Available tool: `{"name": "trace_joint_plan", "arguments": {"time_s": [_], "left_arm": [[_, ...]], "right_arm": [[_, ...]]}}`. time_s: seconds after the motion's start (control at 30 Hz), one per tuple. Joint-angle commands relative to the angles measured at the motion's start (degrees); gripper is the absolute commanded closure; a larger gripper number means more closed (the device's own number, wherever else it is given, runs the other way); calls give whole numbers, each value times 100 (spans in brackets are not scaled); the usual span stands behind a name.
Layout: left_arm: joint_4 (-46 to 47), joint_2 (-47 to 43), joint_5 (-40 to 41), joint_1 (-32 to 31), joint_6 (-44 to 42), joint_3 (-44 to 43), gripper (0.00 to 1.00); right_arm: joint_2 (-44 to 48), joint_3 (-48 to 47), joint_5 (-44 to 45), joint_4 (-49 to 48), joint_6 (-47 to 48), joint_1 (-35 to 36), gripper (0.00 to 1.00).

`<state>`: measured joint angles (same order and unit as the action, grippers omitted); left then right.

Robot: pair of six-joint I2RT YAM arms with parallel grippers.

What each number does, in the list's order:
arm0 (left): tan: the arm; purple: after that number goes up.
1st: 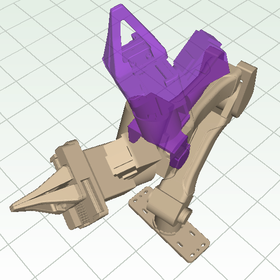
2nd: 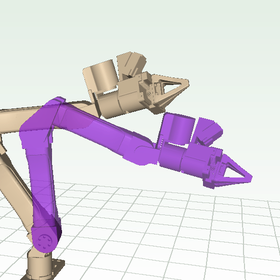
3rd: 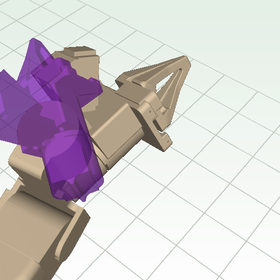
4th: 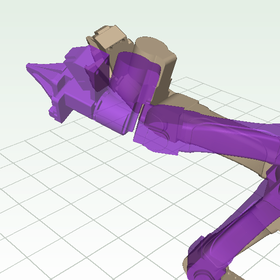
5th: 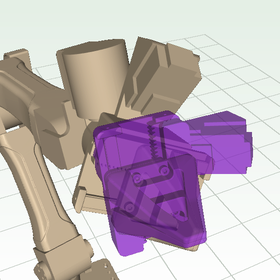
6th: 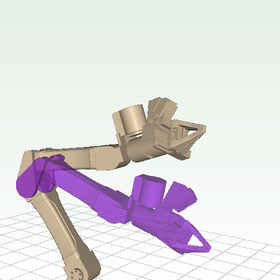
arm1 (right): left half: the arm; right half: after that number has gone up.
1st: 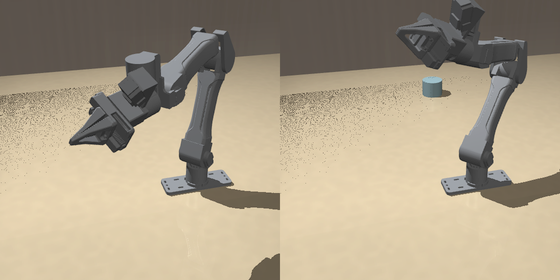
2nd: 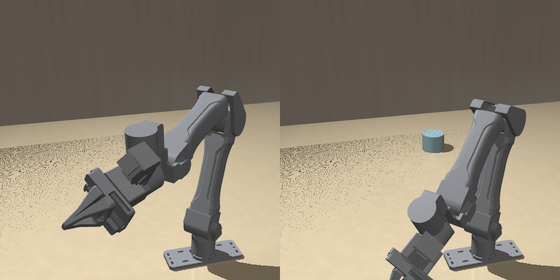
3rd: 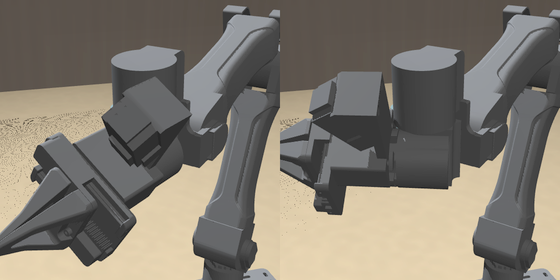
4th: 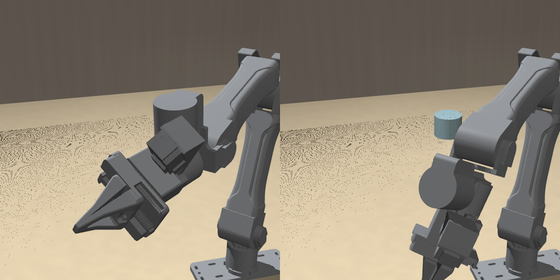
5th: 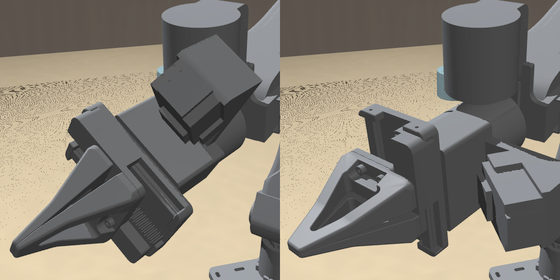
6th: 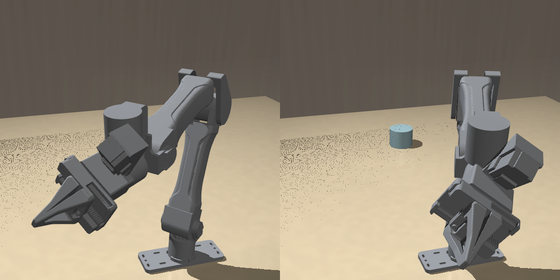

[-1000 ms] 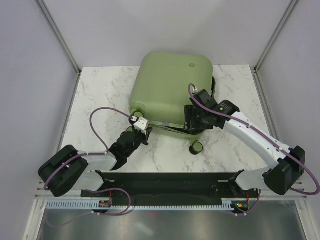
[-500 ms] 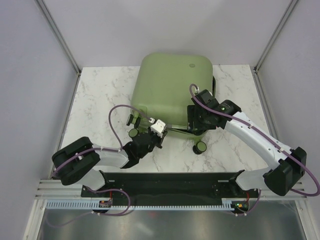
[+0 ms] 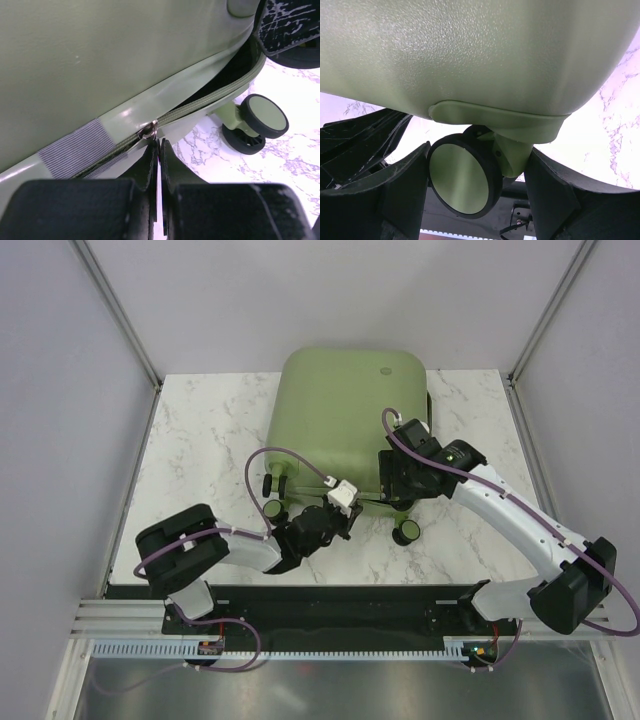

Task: Pack the luggage
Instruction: Zip the luggage at the center of the board.

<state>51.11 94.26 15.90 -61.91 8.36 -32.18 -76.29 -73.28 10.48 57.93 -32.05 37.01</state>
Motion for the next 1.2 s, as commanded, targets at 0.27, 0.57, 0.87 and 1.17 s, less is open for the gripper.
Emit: {"name": "trace_joint_plan", "arguments": {"time_s": [0.27,0.57,0.87,1.17], "left_arm": [[1050,365,-1062,-401,421,-921,98],[1261,602,-1177,-471,702,-1167,98],[1402,235,-834,-138,1378,-396,98],[892,-65,-1255,302,1344,-271,98]], "right_arm": [[123,-240,-257,-924,-46,78,100],[159,-284,-117,-863,-117,104,100],[36,-1109,920,7,41,78,78],[211,-1523,1448,895,-117,-115,29]]}}
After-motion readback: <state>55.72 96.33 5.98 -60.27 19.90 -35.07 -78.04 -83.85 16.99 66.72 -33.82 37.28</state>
